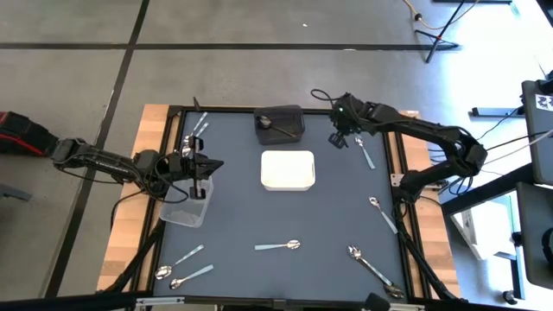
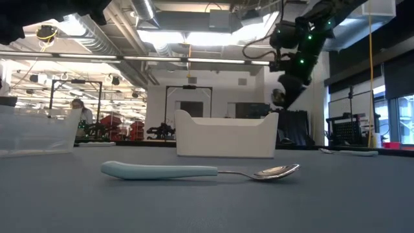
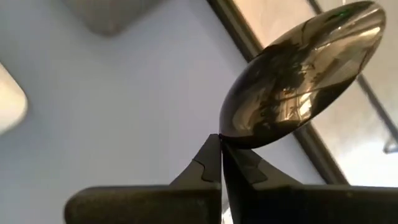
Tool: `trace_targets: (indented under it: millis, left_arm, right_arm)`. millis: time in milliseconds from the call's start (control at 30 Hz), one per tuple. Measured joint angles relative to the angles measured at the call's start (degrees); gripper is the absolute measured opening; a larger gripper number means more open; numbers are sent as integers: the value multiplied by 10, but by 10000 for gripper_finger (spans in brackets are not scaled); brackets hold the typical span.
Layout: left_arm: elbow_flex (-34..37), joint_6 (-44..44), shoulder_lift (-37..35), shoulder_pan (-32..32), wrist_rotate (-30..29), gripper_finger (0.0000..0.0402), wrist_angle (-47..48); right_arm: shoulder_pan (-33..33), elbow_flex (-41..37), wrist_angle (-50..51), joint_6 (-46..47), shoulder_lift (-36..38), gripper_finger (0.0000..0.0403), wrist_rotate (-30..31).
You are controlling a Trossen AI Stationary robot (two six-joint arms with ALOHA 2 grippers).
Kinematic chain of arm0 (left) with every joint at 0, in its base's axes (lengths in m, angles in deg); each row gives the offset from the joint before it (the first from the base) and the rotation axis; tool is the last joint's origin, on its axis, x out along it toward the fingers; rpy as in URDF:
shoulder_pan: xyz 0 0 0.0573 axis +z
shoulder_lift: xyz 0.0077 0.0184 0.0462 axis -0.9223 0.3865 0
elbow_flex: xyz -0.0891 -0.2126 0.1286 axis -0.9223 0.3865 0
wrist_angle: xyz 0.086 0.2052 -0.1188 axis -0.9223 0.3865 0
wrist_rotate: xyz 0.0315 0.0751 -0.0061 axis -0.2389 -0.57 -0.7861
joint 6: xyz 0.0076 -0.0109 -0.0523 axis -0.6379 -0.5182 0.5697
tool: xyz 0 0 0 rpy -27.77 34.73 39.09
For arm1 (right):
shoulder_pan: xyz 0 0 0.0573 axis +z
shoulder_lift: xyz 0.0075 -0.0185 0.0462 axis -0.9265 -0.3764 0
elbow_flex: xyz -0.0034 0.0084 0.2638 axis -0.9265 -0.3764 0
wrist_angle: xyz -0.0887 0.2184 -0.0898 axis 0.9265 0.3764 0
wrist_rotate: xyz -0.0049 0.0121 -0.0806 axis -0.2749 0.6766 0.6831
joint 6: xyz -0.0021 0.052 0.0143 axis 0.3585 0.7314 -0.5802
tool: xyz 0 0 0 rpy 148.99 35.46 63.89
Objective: Sort silverware by color (type)
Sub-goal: Put the black spoon into the black bin
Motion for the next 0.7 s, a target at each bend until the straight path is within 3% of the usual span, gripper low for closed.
trace_targets:
  millis: [367, 700]
  left_arm:
    - [0, 0, 0, 0, 0, 2, 0]
    - [0, 0, 0, 0, 0, 2, 0]
  right_arm:
    - [44, 59, -56, -24, -3, 0, 1]
    - [43, 134, -120, -20, -50, 0, -53]
